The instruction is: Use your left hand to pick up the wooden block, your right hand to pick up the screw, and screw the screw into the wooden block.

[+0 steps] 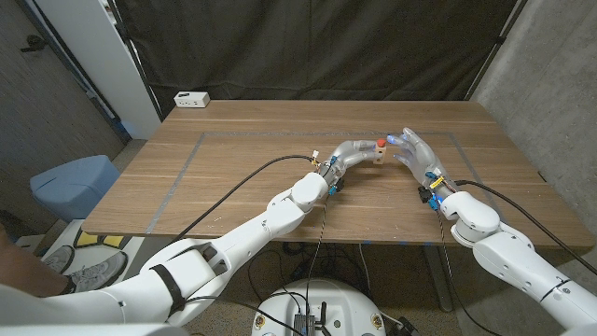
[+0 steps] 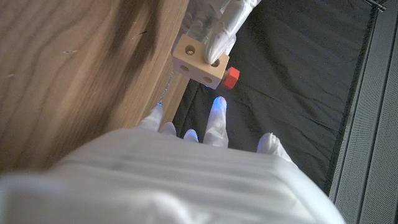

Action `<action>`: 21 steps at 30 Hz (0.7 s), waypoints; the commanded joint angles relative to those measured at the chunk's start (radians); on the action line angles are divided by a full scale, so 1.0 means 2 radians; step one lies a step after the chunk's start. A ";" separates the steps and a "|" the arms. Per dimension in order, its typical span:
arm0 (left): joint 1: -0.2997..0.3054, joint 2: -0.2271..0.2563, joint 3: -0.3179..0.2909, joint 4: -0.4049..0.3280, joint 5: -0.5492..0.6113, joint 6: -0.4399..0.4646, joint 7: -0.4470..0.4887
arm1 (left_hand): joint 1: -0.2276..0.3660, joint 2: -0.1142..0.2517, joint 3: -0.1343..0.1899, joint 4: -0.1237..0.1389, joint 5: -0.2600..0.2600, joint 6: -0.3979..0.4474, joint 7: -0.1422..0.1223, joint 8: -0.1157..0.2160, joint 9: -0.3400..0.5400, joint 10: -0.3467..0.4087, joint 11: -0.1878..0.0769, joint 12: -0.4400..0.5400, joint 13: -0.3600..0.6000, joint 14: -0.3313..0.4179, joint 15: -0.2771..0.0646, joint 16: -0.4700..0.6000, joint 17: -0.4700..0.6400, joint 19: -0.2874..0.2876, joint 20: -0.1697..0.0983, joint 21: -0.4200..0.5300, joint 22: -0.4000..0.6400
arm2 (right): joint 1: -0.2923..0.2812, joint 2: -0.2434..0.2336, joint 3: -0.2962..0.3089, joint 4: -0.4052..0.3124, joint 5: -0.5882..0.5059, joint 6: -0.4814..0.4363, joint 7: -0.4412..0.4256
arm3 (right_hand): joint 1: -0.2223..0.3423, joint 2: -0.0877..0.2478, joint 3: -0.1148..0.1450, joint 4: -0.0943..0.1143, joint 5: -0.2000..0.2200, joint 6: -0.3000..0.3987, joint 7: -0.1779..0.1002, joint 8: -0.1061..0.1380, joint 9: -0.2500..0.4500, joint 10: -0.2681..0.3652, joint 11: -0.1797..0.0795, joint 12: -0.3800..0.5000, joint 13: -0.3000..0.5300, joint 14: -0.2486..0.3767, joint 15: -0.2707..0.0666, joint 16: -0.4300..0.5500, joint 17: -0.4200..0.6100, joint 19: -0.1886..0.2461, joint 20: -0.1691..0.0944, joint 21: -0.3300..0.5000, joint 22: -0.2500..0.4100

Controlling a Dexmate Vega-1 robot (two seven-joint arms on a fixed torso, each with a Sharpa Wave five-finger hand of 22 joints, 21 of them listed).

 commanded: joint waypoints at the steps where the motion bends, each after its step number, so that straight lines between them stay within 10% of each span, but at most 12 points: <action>1: 0.000 -0.001 0.001 0.001 0.003 -0.003 0.002 | -0.006 0.012 0.007 0.004 0.004 0.026 0.018 0.005 0.002 0.005 0.000 0.003 0.001 0.004 -0.032 0.001 0.000 0.005 -0.002 0.002 0.003 | 0.010 -0.007 -0.006 0.009 0.006 0.002 0.021 | -0.007 -0.001 0.001 0.005 -0.001 -0.012 0.001 0.000 0.002 -0.015 -0.001 -0.001 0.002 -0.023 0.003 0.000 0.001 -0.010 0.002 0.000 0.002; 21: 0.001 0.000 0.001 -0.003 0.003 0.000 0.001 | -0.006 0.012 0.007 0.004 0.004 0.027 0.018 0.005 0.002 0.005 0.000 0.003 0.001 0.004 -0.032 0.001 0.000 0.005 -0.001 0.002 0.003 | 0.019 -0.013 -0.011 0.011 0.015 -0.001 0.037 | -0.014 -0.003 -0.002 0.009 0.001 -0.012 -0.004 0.008 0.001 -0.027 -0.004 0.002 0.002 -0.039 0.005 0.000 0.002 -0.032 0.008 -0.002 0.002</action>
